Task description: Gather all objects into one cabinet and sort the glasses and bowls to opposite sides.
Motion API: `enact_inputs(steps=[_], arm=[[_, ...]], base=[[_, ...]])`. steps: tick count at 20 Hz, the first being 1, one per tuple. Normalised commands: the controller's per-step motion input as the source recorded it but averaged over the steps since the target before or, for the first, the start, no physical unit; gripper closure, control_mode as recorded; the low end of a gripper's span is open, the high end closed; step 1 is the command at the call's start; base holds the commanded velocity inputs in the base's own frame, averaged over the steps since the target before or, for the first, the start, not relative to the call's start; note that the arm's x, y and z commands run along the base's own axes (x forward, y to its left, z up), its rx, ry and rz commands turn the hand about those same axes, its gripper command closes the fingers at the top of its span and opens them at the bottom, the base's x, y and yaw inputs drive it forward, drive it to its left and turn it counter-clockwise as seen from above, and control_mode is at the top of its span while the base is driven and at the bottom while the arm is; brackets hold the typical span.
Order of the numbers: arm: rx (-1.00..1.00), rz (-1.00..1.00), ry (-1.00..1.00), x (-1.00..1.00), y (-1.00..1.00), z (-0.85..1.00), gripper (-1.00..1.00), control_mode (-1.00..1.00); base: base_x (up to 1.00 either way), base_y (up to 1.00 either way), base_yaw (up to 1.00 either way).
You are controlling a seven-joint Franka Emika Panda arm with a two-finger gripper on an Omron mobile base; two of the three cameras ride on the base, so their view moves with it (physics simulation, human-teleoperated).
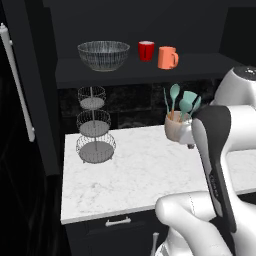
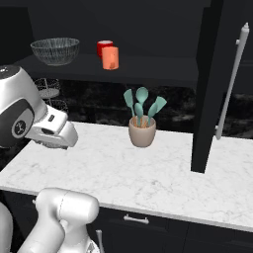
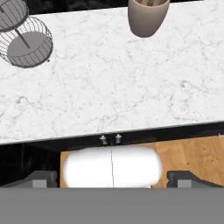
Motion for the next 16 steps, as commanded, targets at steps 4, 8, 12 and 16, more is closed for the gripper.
enact_inputs(steps=[4, 8, 12, 16], arm=[[0.0, 0.0, 0.0, 0.0, 0.0, 0.0, -1.0, 1.0], [0.0, 0.0, 0.0, 0.0, 0.0, 0.0, -1.0, 1.0], [0.0, 0.0, 0.0, 0.0, 0.0, 0.0, -1.0, 1.0], [0.0, 0.0, 0.0, 0.0, 0.0, 0.0, -1.0, 1.0]], base=[[-0.71, 0.0, 0.0], [-1.0, -0.04, 0.0], [-0.98, 0.0, 0.0], [-0.84, 0.0, 0.0]])
